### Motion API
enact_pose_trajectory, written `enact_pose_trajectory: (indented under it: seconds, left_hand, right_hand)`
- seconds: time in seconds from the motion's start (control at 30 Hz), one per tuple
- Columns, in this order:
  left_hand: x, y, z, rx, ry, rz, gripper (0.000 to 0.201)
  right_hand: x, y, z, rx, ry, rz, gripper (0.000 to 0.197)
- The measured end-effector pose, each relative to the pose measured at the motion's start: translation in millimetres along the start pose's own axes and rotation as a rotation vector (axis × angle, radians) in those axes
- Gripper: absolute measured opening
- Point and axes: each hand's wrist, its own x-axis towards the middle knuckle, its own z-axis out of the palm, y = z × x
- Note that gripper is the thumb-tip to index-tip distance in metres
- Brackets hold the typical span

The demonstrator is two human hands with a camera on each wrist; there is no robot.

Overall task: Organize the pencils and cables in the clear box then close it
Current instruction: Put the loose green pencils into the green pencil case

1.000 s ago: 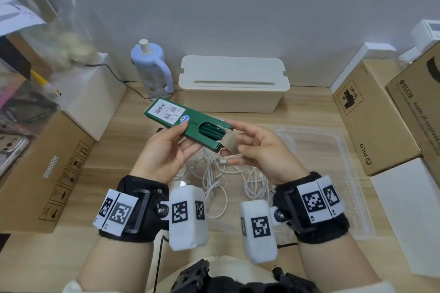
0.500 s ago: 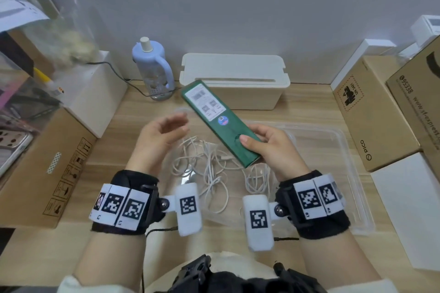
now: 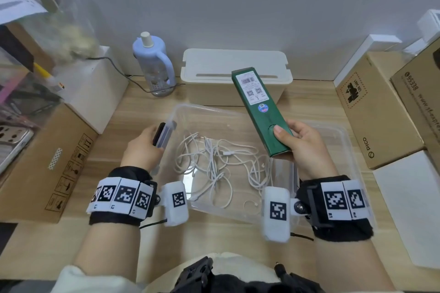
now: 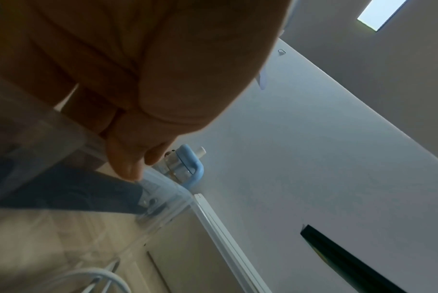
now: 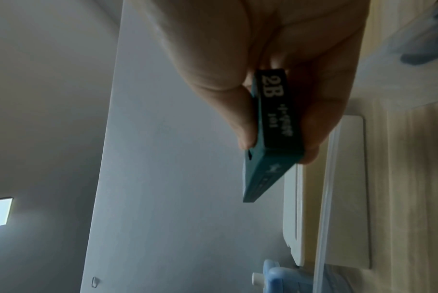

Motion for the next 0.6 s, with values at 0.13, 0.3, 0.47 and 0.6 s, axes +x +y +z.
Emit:
enact_pose_trajectory:
  seconds: [0.13,0.3,0.47,0.6]
  left_hand:
    - [-4.4,7.8,8.3,0.068,-0.036,0.015,0.051]
    - [-4.9,12.8,11.7,0.098,-0.06,0.012,0.044]
    - [0.0,15.7,6.5,0.127,-0.067,-0.014,0.047]
    - [5.6,17.2,6.1,0.124,-0.085,-0.047,0.046]
  right_hand:
    - [1.3,1.8,-3.8,0.001,0.012,0.006,0.015]
    - [4.8,8.0,-13.4,-0.014,0.104,0.024,0.015]
    - [9.9,23.4,-54.5,-0.047,0.433,0.068,0.027]
    - [14.6,59.8,-89.1,-0.129,0.585,0.218,0.029]
